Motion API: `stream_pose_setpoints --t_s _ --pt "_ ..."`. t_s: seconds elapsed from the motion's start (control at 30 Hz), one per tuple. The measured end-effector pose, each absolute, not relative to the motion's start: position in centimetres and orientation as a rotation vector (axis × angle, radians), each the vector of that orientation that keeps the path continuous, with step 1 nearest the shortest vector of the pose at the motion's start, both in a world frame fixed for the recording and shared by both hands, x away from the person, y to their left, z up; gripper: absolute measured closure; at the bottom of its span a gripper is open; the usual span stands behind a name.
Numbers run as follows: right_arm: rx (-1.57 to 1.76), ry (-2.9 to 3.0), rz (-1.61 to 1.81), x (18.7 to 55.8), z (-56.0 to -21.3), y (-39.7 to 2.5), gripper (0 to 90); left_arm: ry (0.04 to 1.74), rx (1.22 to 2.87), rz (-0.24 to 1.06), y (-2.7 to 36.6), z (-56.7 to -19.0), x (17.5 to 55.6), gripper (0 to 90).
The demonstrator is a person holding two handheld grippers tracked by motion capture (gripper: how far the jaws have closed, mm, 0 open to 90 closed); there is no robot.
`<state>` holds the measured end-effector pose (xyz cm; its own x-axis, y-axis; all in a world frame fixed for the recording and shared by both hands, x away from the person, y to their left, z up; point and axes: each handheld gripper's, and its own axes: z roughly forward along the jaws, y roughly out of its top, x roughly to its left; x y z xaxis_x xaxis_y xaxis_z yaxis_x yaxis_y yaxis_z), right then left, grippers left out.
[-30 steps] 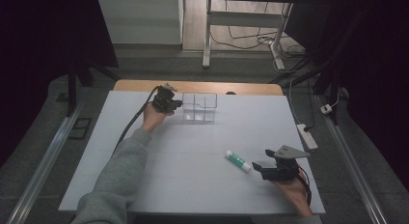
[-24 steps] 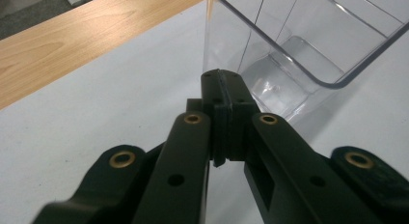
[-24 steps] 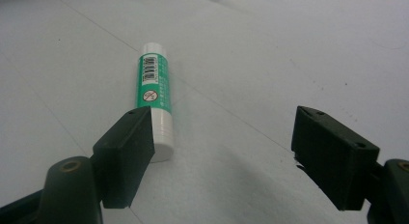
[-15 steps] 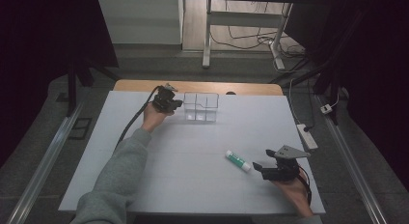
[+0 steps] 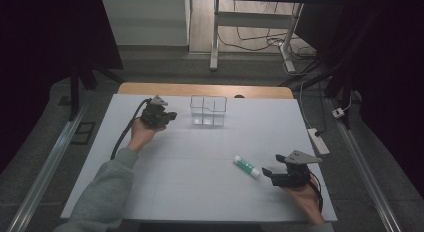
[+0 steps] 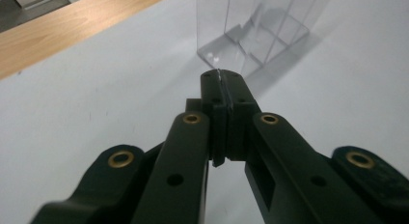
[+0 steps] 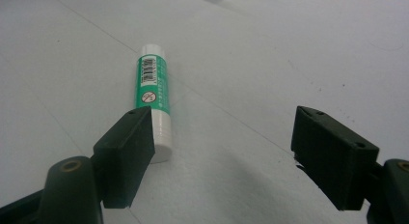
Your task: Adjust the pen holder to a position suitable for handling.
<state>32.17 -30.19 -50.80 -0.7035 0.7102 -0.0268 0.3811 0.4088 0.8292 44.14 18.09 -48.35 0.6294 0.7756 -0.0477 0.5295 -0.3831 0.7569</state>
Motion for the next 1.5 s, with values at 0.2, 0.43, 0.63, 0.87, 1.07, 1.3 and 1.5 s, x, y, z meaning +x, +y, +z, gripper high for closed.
stream_pose_setpoints --t_s 0.2,0.43,0.63,0.87,1.07,1.3,1.5 --pt "0.939 2.289 1.207 32.1 -50.7 -30.3 23.4 0.999 2.074 0.417 19.4 -48.4 41.2 85.5" --pt "0.941 2.292 1.206 32.1 -50.7 -30.3 23.5 0.980 2.055 0.415 20.8 -48.4 38.0 68.5" --pt "0.945 2.291 1.207 32.1 -50.8 -30.2 23.4 0.955 2.078 0.430 21.3 -48.5 35.8 57.8" --pt "0.948 2.292 1.203 32.1 -50.8 -30.2 23.4 0.959 2.084 0.403 22.0 -49.2 34.0 48.8" --pt "0.947 2.289 1.202 32.1 -50.7 -30.3 23.4 0.977 2.090 0.402 22.6 -49.9 32.4 44.3" --pt "0.944 2.289 1.204 32.1 -50.7 -30.3 23.4 0.989 2.086 0.385 23.1 -50.5 30.5 40.6" --pt "0.947 2.289 1.189 32.0 -50.6 -30.4 23.4 0.963 2.099 0.382 23.0 -50.6 29.6 38.3"
